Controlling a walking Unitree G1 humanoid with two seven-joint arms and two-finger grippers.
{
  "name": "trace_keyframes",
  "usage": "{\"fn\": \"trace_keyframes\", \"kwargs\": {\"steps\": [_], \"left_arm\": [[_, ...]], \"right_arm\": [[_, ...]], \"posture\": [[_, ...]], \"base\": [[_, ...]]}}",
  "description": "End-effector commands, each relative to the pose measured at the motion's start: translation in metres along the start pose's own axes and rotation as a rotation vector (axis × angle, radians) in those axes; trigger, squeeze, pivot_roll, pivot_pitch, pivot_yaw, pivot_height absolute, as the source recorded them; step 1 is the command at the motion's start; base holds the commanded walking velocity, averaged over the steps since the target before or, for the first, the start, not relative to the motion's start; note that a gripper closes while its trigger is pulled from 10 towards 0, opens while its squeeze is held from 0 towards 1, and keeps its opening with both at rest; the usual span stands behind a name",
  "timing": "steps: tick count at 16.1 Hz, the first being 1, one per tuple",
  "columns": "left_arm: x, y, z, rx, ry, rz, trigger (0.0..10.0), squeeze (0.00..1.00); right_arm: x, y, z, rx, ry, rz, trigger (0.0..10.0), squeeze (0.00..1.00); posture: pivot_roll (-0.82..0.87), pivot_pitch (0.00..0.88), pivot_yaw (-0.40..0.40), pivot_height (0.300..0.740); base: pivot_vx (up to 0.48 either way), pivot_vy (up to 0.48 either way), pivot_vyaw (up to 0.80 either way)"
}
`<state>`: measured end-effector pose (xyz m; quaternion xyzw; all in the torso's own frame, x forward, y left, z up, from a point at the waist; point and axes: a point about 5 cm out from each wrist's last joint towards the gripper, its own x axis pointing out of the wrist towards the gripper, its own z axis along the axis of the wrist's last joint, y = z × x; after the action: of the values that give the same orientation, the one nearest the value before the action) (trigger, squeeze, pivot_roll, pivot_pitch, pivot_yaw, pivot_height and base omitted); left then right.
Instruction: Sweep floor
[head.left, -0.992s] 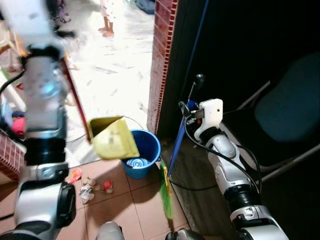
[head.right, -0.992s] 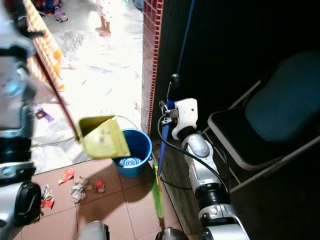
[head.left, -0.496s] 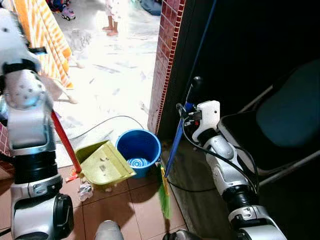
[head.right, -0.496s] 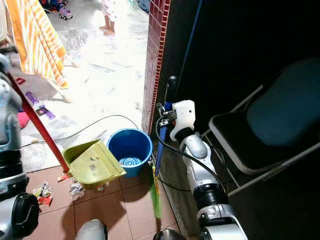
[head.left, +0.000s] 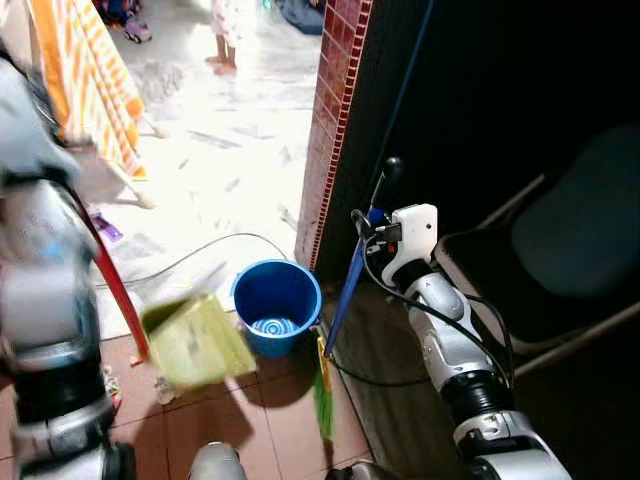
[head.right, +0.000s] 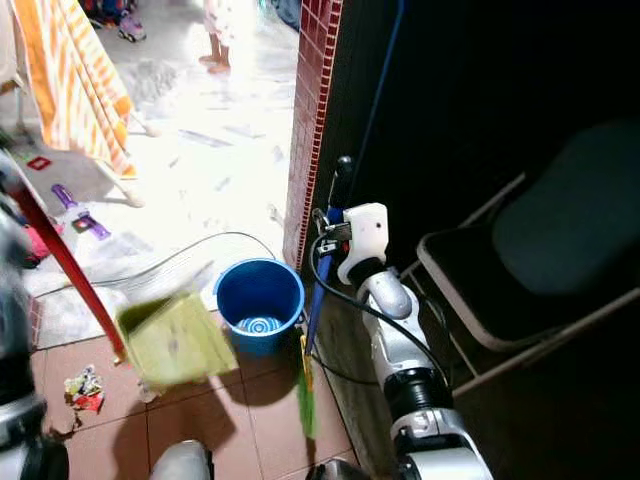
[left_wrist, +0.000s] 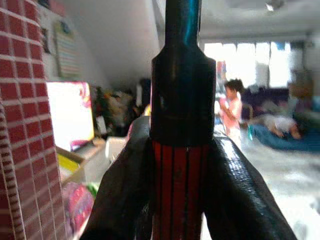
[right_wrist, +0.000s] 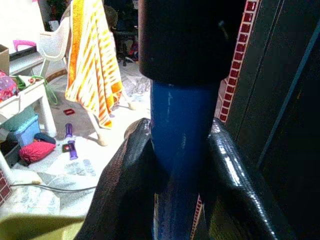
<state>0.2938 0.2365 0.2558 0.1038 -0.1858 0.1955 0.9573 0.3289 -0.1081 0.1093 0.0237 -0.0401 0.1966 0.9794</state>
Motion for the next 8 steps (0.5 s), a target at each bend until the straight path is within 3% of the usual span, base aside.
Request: {"fn": "trace_keyframes", "kwargs": {"steps": [1,3,8], "left_arm": [[-0.006,-0.008,0.013,0.02,-0.067,-0.039,10.0,0.0],[-0.018,-0.018,0.009,0.023,-0.054,-0.083,10.0,0.0],[-0.036,-0.037,-0.014,-0.008,0.047,-0.154,10.0,0.0]], "right_arm": [[0.0,-0.01,0.002,-0.025,-0.008,-0.069,10.0,0.0],[0.0,-0.014,-0.004,-0.04,0.046,-0.114,10.0,0.0],[0.001,-0.013,-0.002,-0.048,0.036,-0.124,10.0,0.0]], "posture": [[0.07,0.0,-0.075,0.74],[0.07,0.0,-0.075,0.74],[0.06,0.0,-0.072,0.74]], "base": [[0.0,0.0,0.0],[0.0,0.0,0.0],[0.0,0.0,0.0]]}}
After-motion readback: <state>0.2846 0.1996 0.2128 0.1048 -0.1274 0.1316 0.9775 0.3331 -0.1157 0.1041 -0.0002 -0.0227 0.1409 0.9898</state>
